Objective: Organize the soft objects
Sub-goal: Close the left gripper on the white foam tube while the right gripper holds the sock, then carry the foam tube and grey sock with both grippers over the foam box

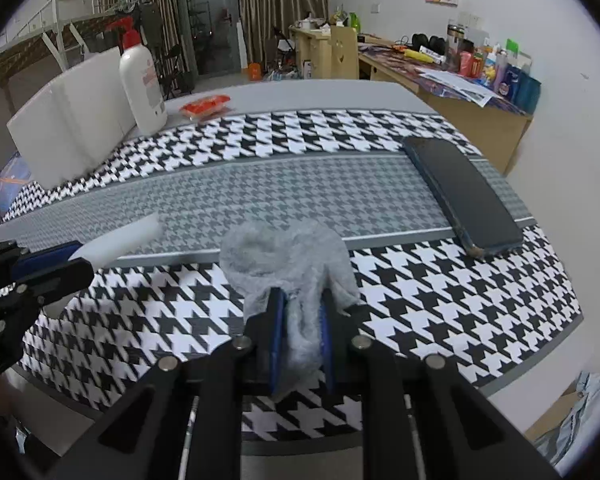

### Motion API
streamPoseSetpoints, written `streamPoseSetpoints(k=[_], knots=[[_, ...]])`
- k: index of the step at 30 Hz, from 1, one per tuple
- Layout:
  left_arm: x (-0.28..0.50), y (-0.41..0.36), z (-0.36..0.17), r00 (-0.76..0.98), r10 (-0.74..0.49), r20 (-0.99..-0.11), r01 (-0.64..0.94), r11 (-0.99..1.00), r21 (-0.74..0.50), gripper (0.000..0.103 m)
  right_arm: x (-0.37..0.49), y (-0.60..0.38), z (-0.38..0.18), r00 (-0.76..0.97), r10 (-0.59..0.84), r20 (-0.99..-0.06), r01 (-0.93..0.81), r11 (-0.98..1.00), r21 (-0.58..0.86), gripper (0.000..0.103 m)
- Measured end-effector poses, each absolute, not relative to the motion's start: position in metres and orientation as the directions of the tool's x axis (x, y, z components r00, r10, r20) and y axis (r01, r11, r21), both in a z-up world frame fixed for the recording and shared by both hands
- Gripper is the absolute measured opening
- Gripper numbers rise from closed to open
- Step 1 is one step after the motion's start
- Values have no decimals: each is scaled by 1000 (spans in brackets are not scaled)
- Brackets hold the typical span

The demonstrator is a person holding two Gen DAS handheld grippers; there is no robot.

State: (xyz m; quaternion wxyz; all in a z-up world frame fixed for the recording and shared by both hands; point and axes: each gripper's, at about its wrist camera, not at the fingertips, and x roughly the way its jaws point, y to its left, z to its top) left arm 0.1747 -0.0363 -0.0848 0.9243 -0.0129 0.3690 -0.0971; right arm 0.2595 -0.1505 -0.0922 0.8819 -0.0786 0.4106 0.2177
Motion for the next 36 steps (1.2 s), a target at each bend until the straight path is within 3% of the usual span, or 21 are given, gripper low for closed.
streamPoseSetpoints(k=[20, 36], knots=[[154, 6, -52, 792, -97, -603, 74, 995, -63, 19, 225, -117, -36, 658, 425, -621, -512, 858, 44, 20], [141, 43, -37, 832, -31, -553, 5, 999, -50, 19, 215, -80, -19, 667, 474, -575, -555, 831, 41, 20]])
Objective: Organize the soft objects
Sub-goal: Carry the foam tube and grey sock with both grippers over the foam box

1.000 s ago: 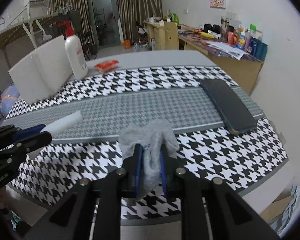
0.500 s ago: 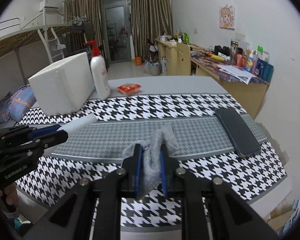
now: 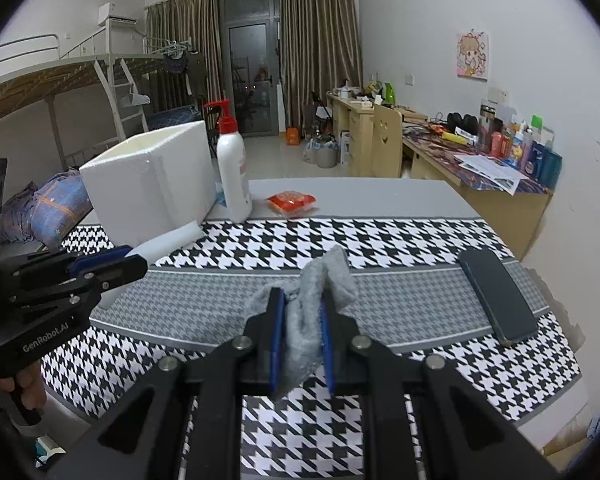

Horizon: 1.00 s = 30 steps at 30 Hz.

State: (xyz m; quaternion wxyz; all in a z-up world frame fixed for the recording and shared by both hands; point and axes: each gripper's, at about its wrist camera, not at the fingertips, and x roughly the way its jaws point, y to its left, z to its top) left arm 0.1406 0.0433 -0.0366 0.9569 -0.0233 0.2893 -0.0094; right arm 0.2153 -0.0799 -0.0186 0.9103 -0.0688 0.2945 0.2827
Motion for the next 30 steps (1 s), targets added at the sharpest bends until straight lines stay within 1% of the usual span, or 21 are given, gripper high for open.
streamPoseSetpoints(k=[9, 19, 30], knots=[[131, 64, -28, 847, 22, -532, -46, 998, -31, 19, 211, -61, -12, 662, 507, -552, -585, 810, 43, 20], [120, 85, -21, 854, 54, -517, -76, 997, -22, 19, 202, -38, -5, 648, 542, -536, -618, 785, 46, 20], [112, 113, 2, 874, 117, -472, -132, 991, 0, 19, 195, -6, 17, 640, 590, -492, -662, 749, 38, 20]])
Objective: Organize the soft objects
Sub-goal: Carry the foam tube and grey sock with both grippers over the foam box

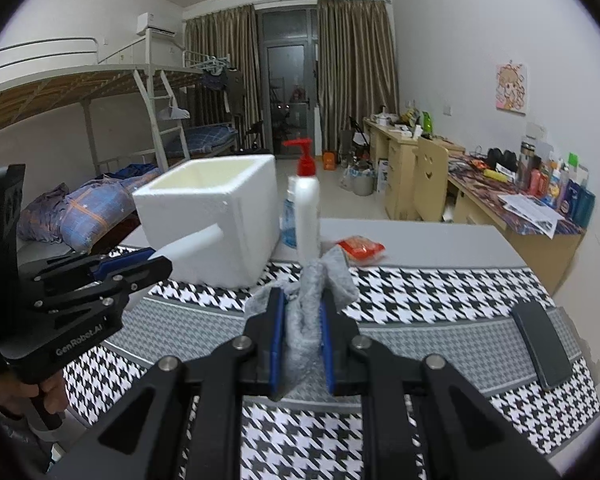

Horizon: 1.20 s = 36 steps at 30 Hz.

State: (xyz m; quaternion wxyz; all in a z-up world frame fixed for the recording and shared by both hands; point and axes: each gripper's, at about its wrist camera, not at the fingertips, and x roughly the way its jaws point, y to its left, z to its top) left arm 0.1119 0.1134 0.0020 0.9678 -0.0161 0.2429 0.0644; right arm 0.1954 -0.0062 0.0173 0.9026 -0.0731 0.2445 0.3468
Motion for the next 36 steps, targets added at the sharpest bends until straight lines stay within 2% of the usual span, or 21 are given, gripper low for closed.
streamPoseSetpoints(k=[12, 24, 36], knots=[[115, 139, 30, 889, 180, -421, -195, 981, 8, 19, 204, 30, 47, 627, 639, -447, -703, 711, 31, 20], [135, 163, 50, 886, 263, -381, -266, 963, 46, 19, 222, 60, 67, 610, 655, -445, -725, 688, 19, 20], [162, 193, 65, 878, 289, -381, -305, 952, 20, 19, 240, 91, 80, 598, 673, -435, -739, 673, 25, 20]])
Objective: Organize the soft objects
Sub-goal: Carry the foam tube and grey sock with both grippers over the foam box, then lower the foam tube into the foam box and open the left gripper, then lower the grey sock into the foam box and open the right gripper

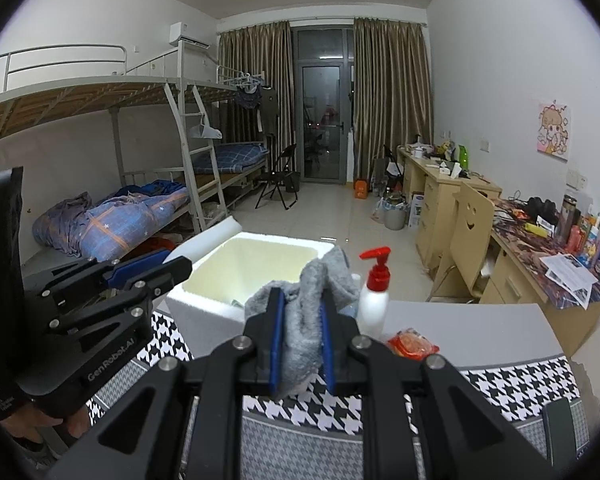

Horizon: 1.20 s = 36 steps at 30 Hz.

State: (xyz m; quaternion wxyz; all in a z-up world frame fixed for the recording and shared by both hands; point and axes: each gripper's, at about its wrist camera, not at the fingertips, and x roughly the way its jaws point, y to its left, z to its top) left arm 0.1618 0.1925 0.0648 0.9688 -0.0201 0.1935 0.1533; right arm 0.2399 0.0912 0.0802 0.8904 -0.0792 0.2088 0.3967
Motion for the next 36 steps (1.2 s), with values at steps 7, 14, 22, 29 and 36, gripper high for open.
streamPoseSetpoints(k=[7, 14, 22, 29, 36], knots=[[176, 205, 63, 870, 298, -392, -317, 948, 17, 19, 248, 104, 82, 602, 670, -434, -738, 674, 18, 20], [193, 218, 58, 861, 300, -411, -324, 946, 11, 19, 256, 116, 83, 598, 667, -444, -740, 673, 13, 20], [218, 232, 48, 846, 300, -440, -332, 943, 5, 19, 267, 128, 82, 607, 655, -450, -732, 682, 4, 20], [230, 250, 35, 815, 322, -482, -367, 930, 1, 63, 280, 139, 77, 600, 646, -472, -729, 685, 9, 20], [212, 261, 45, 817, 374, -439, -418, 909, -3, 89, 281, 147, 76, 595, 649, -474, -734, 679, 7, 20]])
